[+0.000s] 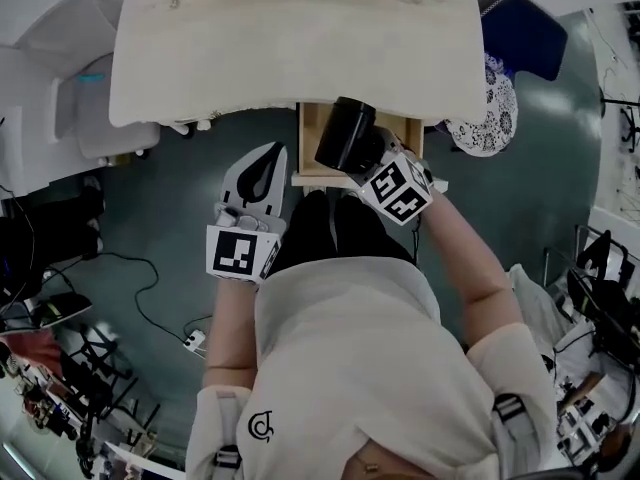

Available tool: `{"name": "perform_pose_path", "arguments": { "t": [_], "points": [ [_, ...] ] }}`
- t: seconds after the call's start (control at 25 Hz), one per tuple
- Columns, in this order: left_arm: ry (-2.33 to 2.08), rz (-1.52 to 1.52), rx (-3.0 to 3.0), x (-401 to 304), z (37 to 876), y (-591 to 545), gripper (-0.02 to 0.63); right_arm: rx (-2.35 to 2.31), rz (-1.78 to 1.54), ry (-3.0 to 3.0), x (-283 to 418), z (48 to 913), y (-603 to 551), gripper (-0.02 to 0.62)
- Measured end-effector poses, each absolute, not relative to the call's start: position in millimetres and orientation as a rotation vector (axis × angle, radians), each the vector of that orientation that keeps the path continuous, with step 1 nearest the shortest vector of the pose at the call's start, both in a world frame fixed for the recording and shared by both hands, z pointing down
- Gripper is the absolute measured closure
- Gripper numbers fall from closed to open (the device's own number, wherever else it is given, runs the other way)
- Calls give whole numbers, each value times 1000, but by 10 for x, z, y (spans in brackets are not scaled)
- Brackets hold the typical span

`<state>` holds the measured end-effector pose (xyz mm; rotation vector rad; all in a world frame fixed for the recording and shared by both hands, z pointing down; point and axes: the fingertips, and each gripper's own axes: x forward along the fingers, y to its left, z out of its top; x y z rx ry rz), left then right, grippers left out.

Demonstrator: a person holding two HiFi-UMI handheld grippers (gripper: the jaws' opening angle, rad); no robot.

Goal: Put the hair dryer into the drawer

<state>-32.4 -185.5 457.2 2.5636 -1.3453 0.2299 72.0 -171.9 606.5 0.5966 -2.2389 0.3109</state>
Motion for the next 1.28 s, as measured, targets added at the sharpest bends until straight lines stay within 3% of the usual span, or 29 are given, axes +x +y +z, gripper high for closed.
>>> {"name": "perform_pose_path", "arguments": {
  "t": [0.4, 0.8, 1.28],
  "points": [
    [-1422, 315, 2415, -360, 4967, -1719, 594, 235, 206, -2026, 830, 7076, -1600, 336],
    [-1452, 313, 2389, -394, 5104, -1762, 594, 152, 312, -1865, 917, 7826, -1562, 336],
    [-1397, 357, 2311, -480, 5435, -1744, 594, 165, 417, -1852, 971, 8083, -1568, 333]
  ]
}}
